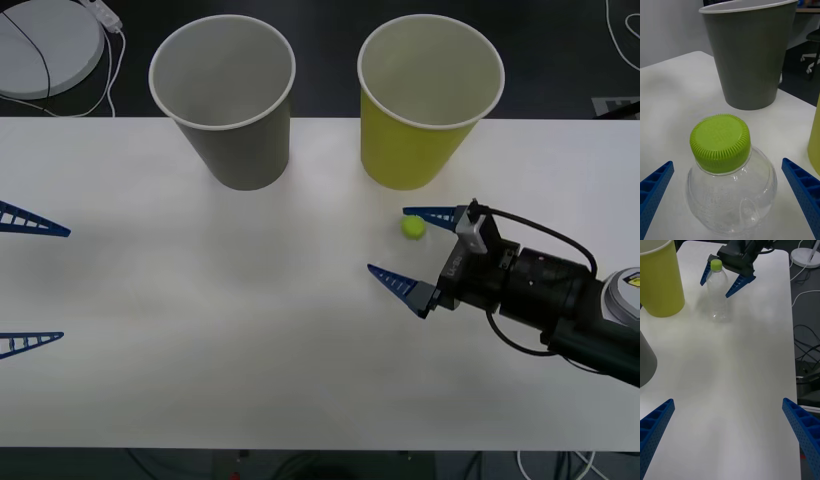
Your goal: Put the can into the green bin and the plastic bottle into the gray bin
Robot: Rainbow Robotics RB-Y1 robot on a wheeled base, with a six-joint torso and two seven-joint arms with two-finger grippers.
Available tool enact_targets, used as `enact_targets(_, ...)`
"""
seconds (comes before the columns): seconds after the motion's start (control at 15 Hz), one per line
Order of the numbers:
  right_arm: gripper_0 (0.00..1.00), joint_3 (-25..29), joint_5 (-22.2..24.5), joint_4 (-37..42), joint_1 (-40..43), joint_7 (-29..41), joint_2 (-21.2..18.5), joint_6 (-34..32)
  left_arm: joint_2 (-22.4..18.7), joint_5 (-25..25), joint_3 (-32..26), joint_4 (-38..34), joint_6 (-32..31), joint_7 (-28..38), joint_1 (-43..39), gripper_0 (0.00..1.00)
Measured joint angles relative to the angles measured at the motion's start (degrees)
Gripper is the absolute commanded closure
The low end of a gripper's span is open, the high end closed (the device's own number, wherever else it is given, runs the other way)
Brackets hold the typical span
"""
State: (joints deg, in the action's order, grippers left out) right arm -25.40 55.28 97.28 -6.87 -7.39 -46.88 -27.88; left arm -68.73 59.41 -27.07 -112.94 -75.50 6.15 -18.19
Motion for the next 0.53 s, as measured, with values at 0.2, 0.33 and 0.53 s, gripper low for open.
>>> enact_targets(0.2, 1.0, -0.1, 0.0, 0.0, 0.0, 0.2, 0.0, 0.1, 0.0, 0.0, 0.0, 0.0, 0.0, 0.0, 0.0, 0.0)
enact_targets(0.33, 1.0, -0.1, 0.0, 0.0, 0.0, 0.2, 0.0, 0.1, 0.0, 0.0, 0.0, 0.0, 0.0, 0.0, 0.0, 0.0)
enact_targets(0.53, 1.0, -0.1, 0.0, 0.0, 0.0, 0.2, 0.0, -0.1, 0.0, 0.0, 0.0, 0.0, 0.0, 0.0, 0.0, 0.0)
